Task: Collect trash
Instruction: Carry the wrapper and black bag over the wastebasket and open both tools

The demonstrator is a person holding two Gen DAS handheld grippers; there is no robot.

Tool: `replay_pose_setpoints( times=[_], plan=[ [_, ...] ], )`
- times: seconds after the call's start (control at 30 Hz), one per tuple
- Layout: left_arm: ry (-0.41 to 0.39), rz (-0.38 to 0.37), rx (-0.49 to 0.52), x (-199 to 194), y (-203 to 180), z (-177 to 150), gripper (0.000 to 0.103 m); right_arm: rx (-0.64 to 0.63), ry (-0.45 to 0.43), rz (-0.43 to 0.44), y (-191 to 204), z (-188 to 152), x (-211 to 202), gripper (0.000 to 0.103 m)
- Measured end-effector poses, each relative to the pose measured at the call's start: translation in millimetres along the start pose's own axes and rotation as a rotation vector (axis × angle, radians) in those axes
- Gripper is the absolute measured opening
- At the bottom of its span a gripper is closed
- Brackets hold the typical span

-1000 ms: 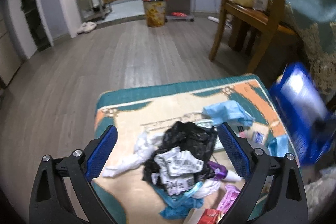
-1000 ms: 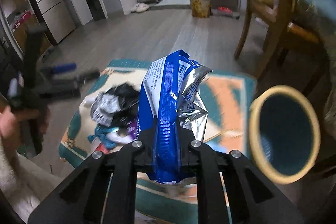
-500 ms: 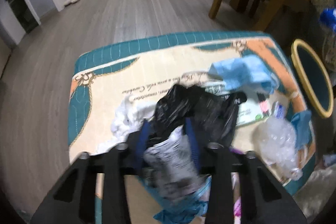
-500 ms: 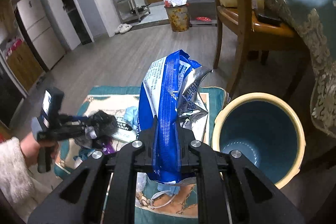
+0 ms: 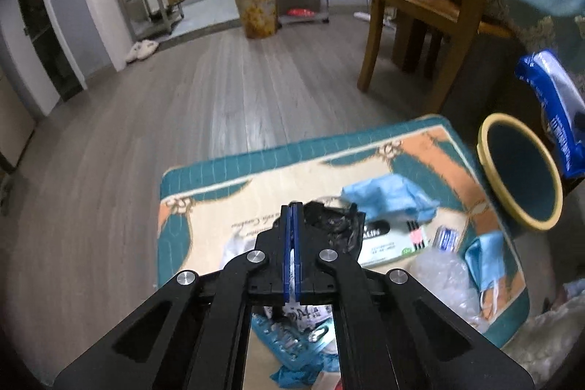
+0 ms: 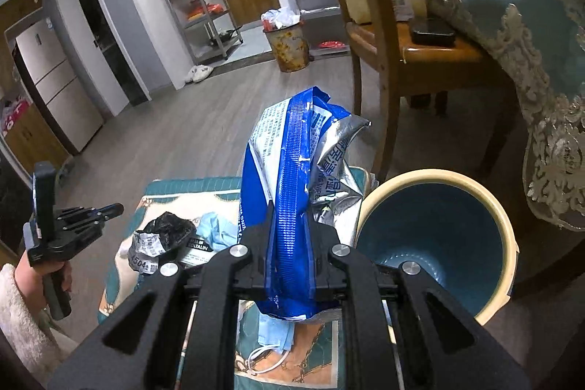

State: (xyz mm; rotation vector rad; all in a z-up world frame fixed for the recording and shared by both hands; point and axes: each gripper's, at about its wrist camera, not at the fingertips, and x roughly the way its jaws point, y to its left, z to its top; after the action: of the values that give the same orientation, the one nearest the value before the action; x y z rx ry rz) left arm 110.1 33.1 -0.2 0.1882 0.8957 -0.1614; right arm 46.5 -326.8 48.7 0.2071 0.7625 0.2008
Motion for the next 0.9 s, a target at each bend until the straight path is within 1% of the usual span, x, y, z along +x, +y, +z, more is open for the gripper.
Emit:
replay_pose_setpoints(
  times=[0.03, 0.07, 0.1, 0.13, 0.17, 0.2, 0.23, 0.33, 0.37, 0.43, 0.47, 0.57, 0.6, 0.7, 0.8, 0.87, 0.9],
  plan=[
    [0.0, 0.002, -0.003, 2, 2, 0, 0.002, -0.002, 0.0, -0.001, -1, -1, 0, 0.012],
    [0.013, -0.003, -0.017, 9, 5, -3, 0.006, -0.001, -0.001, 0.0, -2, 0, -2, 0.012],
    [0.027, -0.009, -0.03, 15, 7, -5, 0.018, 0.003, 0.001, 0.001, -3, 0, -2, 0.012],
    [0.062, -0.009, -0.049, 27, 9, -9, 0.025, 0.008, 0.002, 0.001, -3, 0, -2, 0.012],
    [0.081, 0.007, -0.054, 37, 10, -12, 0.044, 0.012, 0.003, 0.002, -4, 0, -2, 0.012],
    [0.088, 0.015, -0.056, 42, 11, -16, 0.059, 0.014, 0.003, 0.002, -3, -1, -2, 0.012],
    [0.102, 0.017, -0.058, 50, 12, -19, 0.062, 0.014, 0.005, 0.001, -3, -1, -2, 0.012],
    [0.147, -0.002, -0.074, 66, 14, -25, 0.062, 0.003, 0.008, 0.002, -1, -1, -1, 0.012],
    [0.163, -0.003, -0.075, 71, 14, -27, 0.061, -0.004, 0.01, 0.001, 0, -1, 0, 0.012],
    [0.188, -0.002, -0.073, 79, 14, -30, 0.047, -0.01, 0.013, -0.001, 1, -1, 2, 0.012],
    [0.212, -0.009, -0.07, 85, 14, -32, 0.026, -0.013, 0.013, -0.003, 1, -1, 3, 0.012],
    [0.221, -0.008, -0.045, 85, 9, -34, 0.018, -0.023, 0.016, -0.014, 1, -1, 4, 0.012],
    [0.211, -0.001, -0.034, 81, 8, -33, 0.017, -0.025, 0.017, -0.018, 1, -1, 4, 0.012],
    [0.14, 0.007, -0.045, 55, 8, -21, 0.017, -0.013, 0.011, -0.024, -3, 1, 4, 0.012],
    [0.051, 0.019, -0.023, 21, 0, -4, 0.017, -0.003, 0.004, -0.024, -5, 2, 1, 0.012],
    [-0.027, 0.026, 0.018, -6, -14, 10, 0.017, 0.004, -0.003, -0.031, -9, 3, -2, 0.012],
    [-0.051, 0.02, 0.027, -14, -20, 14, 0.017, 0.016, -0.006, -0.034, -14, 4, -3, 0.012]
  ],
)
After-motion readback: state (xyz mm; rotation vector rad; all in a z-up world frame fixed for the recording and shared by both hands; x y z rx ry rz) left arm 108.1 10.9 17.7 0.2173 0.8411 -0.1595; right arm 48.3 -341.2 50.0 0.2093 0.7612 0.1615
